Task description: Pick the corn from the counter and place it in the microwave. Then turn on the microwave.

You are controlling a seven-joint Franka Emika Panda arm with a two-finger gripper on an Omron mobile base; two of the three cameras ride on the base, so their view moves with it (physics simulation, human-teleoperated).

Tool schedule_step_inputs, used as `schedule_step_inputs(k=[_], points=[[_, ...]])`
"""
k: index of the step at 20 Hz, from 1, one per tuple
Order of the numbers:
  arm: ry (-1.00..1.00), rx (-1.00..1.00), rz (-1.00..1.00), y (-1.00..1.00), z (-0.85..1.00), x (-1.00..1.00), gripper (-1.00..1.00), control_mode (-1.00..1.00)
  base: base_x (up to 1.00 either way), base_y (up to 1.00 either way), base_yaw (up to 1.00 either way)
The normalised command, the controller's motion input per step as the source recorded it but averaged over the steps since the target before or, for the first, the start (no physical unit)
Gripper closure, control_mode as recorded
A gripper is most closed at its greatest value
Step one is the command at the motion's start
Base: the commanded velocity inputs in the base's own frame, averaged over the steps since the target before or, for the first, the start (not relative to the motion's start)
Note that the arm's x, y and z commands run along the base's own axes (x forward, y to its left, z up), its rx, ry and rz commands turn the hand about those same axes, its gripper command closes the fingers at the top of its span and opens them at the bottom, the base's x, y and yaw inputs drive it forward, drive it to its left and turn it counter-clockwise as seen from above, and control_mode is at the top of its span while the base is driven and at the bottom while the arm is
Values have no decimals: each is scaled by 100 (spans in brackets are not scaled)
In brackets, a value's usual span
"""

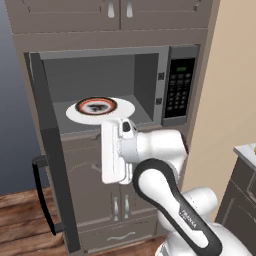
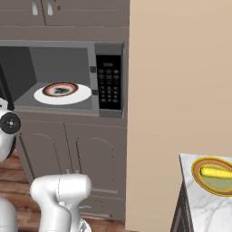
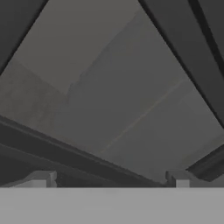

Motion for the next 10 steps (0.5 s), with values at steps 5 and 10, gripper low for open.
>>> schedule_step_inputs(k=[5,10], points=[[16,0,-19,-23,4,-6,-100,-100,0,0,0],[20,0,-19,-22,12,-5,-100,-100,0,0,0]])
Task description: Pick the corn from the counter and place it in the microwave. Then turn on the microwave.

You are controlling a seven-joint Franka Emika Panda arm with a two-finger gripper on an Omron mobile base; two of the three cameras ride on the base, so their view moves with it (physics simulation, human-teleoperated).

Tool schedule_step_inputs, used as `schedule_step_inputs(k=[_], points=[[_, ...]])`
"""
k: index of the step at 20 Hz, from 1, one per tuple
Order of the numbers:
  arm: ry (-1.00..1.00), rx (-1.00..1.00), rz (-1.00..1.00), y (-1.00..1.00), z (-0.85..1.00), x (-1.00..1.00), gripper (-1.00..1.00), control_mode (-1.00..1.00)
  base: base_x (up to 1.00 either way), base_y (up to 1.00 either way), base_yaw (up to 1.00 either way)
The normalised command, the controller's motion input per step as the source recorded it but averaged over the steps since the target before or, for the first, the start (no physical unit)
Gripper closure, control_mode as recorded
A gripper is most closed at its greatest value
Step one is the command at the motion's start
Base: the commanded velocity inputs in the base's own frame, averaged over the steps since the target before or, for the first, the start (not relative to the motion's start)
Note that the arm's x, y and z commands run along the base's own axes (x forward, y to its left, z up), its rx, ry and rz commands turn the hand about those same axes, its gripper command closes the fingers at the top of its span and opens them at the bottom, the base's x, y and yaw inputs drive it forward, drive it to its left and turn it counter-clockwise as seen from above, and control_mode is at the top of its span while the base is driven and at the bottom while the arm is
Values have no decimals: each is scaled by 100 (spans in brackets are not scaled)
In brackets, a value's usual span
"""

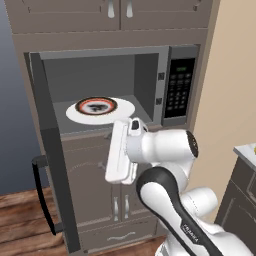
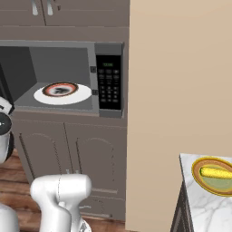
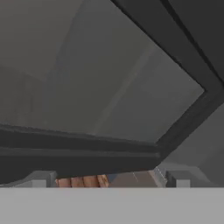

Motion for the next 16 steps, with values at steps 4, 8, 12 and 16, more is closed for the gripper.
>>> schedule_step_inputs(k=[4,8,12,16], points=[[25,1,-18,-29,22,0,-100,-100,0,0,0],[25,0,-16,-31,20,0,-100,-100,0,0,0],[22,0,-14,-27,14,0,-100,-100,0,0,0],[13,0,-11,-17,10,3,-100,-100,0,0,0]])
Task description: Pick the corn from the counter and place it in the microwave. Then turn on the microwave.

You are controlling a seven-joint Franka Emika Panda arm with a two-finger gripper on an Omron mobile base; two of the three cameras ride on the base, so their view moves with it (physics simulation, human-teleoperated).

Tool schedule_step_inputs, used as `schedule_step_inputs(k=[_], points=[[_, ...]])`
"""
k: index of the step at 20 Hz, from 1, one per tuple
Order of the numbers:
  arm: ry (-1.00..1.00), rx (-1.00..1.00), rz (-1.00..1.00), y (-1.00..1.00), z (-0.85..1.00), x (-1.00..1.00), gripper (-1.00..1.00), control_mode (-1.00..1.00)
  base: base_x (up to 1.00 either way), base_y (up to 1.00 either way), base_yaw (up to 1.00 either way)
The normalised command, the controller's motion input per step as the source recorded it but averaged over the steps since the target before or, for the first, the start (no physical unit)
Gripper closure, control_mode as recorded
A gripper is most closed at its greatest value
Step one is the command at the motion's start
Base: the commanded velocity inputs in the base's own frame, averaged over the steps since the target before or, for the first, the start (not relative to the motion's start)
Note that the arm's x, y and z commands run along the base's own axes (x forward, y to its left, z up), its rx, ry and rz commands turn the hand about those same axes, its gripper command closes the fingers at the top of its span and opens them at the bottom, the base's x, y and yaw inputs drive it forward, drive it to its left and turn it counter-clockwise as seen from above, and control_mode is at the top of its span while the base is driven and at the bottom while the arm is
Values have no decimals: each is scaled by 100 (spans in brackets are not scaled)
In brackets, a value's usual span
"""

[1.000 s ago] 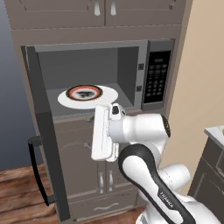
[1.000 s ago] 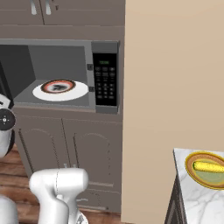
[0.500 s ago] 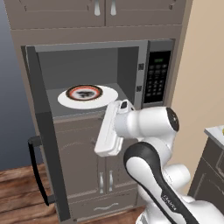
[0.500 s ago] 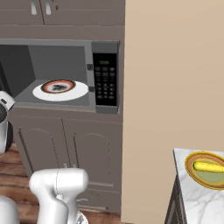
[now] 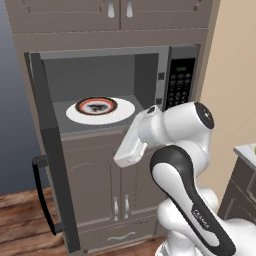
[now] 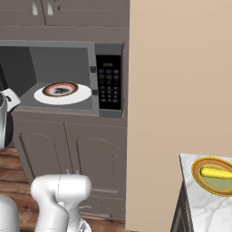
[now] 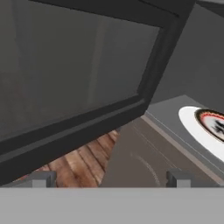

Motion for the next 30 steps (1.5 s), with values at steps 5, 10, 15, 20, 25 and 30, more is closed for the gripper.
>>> schedule_step_inputs(k=[5,10,15,20,25,30], points=[[6,0,-5,-6,1,15,-100,-100,0,0,0],[4,0,-6,-14,0,4,-100,-100,0,0,0],[3,0,-10,-30,-6,0,-100,-100,0,0,0],[8,0,-14,-30,-3,0,-100,-100,0,0,0],[8,0,-17,-32,0,0,-100,-100,0,0,0],[7,0,-14,-34,0,-7,-100,-100,0,0,0]])
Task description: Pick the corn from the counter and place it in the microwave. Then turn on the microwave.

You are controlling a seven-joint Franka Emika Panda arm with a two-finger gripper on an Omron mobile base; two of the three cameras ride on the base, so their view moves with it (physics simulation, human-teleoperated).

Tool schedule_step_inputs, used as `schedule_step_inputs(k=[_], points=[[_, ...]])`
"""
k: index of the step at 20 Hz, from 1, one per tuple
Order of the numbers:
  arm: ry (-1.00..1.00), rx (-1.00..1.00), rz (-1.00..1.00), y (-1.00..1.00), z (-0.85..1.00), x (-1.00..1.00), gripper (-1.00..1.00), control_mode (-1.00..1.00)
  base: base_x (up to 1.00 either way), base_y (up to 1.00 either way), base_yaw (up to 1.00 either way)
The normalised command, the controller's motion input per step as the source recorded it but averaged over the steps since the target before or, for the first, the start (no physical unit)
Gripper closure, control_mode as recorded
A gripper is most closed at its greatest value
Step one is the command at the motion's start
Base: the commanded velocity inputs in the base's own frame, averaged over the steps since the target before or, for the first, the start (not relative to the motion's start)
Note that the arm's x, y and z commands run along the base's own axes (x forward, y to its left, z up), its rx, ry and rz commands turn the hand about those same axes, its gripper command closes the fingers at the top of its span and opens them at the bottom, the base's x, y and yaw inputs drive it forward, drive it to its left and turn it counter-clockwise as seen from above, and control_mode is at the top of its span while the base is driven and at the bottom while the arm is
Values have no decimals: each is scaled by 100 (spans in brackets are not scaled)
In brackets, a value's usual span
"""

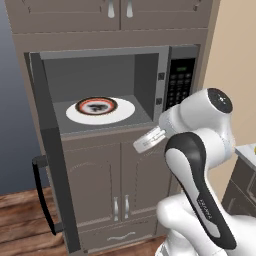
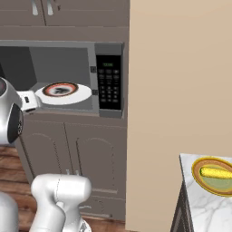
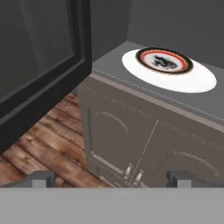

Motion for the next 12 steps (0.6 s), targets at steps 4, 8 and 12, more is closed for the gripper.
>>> schedule_step_inputs(k=[4,8,12], points=[[2,0,-13,-34,-4,-19,-100,-100,0,0,0],[1,0,-13,-35,-5,-20,-100,-100,0,0,0],[5,0,-14,-34,0,-10,-100,-100,0,0,0]])
